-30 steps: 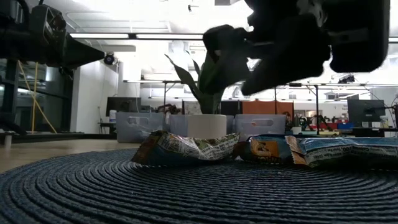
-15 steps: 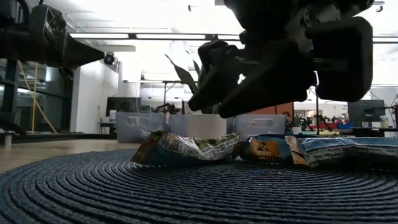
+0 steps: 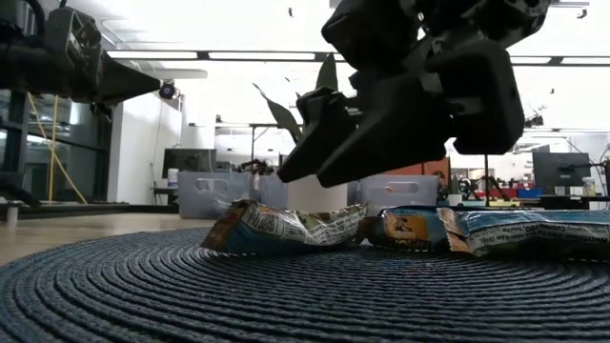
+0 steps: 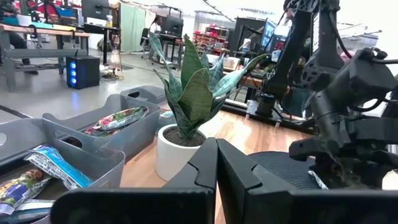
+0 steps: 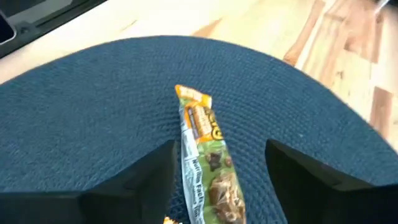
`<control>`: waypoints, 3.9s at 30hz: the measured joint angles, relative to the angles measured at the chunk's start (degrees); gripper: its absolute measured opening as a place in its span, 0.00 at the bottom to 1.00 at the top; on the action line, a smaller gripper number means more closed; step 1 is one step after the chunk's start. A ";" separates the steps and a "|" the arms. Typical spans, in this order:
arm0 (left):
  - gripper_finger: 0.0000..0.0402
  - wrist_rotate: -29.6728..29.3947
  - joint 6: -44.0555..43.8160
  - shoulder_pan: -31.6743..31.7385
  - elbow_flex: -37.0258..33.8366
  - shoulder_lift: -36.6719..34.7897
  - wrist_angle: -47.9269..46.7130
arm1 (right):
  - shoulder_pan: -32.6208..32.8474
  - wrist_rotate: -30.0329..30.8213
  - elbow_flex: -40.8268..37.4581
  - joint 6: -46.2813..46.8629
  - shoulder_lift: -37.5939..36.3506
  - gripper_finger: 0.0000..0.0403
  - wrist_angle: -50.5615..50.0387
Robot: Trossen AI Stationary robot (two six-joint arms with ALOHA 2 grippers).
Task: Pick and place Granola Bars by type
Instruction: Put the orange granola bar into the right black bin
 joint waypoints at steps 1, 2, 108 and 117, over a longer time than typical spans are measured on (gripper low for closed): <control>0.00 0.00 0.00 0.00 0.01 0.01 0.00 | -0.18 -0.63 0.00 -0.04 0.10 0.58 -0.03; 0.00 0.01 0.00 0.00 0.00 0.01 0.00 | -0.29 -1.09 0.00 -0.41 0.32 0.59 0.24; 0.00 -0.02 0.00 0.00 0.00 -0.01 0.00 | -20.11 61.99 34.53 5.18 -17.78 0.18 -21.89; 0.00 -0.02 0.00 0.01 0.00 -0.01 0.00 | -31.65 58.67 34.45 34.69 -17.76 0.18 -53.47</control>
